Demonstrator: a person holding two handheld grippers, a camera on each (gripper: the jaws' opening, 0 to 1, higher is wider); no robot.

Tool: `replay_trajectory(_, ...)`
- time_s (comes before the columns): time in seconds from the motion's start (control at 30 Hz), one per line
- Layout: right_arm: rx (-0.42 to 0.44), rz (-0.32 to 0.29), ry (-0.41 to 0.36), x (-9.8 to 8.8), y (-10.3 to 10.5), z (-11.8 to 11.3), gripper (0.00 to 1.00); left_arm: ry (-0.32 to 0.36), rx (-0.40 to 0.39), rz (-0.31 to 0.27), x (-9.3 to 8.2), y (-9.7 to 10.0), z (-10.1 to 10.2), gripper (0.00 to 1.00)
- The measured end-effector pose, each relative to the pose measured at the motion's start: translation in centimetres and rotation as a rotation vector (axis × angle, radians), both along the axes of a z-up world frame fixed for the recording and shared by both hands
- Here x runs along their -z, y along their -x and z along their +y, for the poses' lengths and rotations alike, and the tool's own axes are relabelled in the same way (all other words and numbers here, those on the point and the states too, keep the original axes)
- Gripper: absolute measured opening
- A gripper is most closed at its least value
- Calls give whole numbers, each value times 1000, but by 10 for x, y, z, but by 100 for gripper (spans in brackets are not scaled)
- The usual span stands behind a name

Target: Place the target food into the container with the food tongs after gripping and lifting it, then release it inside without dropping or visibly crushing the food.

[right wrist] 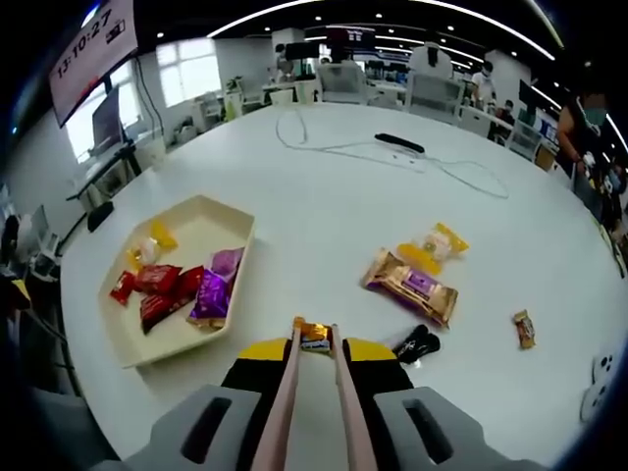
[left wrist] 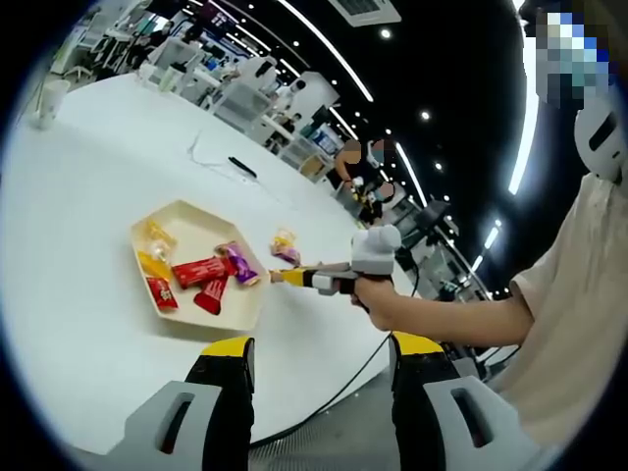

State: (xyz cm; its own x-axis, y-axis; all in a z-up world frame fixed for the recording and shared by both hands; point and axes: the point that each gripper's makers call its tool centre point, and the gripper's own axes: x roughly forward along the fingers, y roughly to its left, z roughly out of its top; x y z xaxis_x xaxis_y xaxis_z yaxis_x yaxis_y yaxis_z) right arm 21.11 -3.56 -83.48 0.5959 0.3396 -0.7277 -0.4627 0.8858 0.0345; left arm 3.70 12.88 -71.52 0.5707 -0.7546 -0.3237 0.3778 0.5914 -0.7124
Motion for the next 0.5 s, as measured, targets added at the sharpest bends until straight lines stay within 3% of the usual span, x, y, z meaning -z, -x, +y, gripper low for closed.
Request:
replay_trajectory(0.2,11,12,-23,-3,0,-1,19,2,2,-5,-2,0,-1,55)
replay_trajectory(0.5,23,-27,-44,-28,-1,-4,20,4,-5,-29,-9,2,1,55)
